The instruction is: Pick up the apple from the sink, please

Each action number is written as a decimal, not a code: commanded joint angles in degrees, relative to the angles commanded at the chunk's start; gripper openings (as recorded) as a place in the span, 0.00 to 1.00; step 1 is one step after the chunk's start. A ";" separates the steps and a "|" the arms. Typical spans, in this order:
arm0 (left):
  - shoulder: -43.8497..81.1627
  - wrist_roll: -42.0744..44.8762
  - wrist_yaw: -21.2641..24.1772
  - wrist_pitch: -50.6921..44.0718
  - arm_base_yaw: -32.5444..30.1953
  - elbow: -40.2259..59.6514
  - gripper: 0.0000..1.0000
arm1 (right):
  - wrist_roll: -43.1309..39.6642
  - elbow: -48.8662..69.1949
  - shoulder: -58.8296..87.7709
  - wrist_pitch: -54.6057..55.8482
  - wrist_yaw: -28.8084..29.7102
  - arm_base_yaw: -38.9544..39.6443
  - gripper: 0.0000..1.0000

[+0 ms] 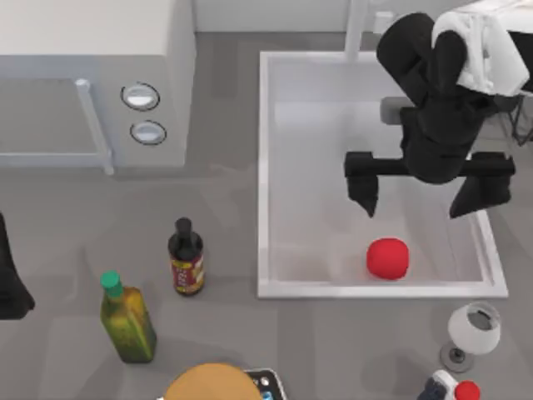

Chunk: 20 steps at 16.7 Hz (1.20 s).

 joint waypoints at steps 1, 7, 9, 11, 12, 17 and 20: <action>0.00 0.00 0.00 0.00 0.00 0.00 1.00 | 0.43 1.45 1.86 -0.98 0.00 0.42 1.00; 0.00 0.00 0.00 0.00 0.00 0.00 1.00 | 0.88 2.93 3.73 -1.98 0.00 0.84 1.00; 0.00 0.00 0.00 0.00 0.00 0.00 1.00 | 0.82 2.69 3.73 -1.70 -0.01 0.55 1.00; 0.00 0.00 0.00 0.00 0.00 0.00 1.00 | 0.84 1.69 5.18 0.41 0.00 0.57 1.00; 0.00 0.00 0.00 0.00 0.00 0.00 1.00 | 0.86 0.86 6.42 2.37 0.02 0.59 1.00; 0.00 0.00 0.00 0.00 0.00 0.00 1.00 | 1.05 -4.76 15.31 18.52 0.12 0.80 1.00; 0.00 0.00 0.00 0.00 0.00 0.00 1.00 | 1.14 -7.40 19.51 24.49 0.16 0.90 1.00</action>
